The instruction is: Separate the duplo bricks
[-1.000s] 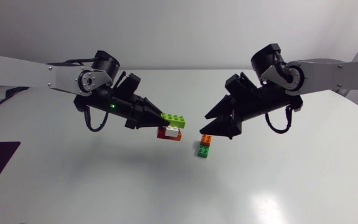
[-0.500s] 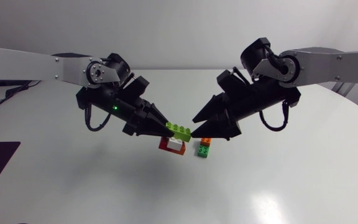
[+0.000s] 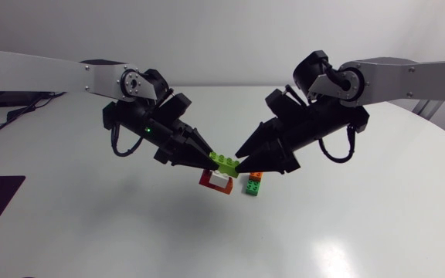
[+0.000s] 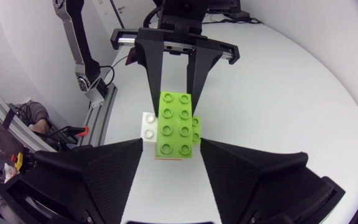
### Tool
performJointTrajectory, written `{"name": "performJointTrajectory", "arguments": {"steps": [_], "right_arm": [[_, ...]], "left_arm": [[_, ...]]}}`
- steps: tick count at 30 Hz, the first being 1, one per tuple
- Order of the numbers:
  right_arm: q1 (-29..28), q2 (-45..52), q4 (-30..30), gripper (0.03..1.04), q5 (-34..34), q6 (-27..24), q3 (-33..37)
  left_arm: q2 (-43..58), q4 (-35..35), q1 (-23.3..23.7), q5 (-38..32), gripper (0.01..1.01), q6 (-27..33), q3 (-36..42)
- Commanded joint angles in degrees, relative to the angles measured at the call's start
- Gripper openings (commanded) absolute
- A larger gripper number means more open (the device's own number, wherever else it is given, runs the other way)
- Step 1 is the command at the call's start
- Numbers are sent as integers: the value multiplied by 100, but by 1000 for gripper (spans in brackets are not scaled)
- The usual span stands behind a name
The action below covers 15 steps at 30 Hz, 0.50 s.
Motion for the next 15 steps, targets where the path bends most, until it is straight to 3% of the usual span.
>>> {"name": "performJointTrajectory", "arguments": {"steps": [1,15], "right_arm": [[-70,230,-67,662,-43,-164,162],[115,309,-129,661,-69,-147,100]], "left_arm": [[125,-145,-49,131,251,243,170],[222,-198,-84,192,251,340,302]]}}
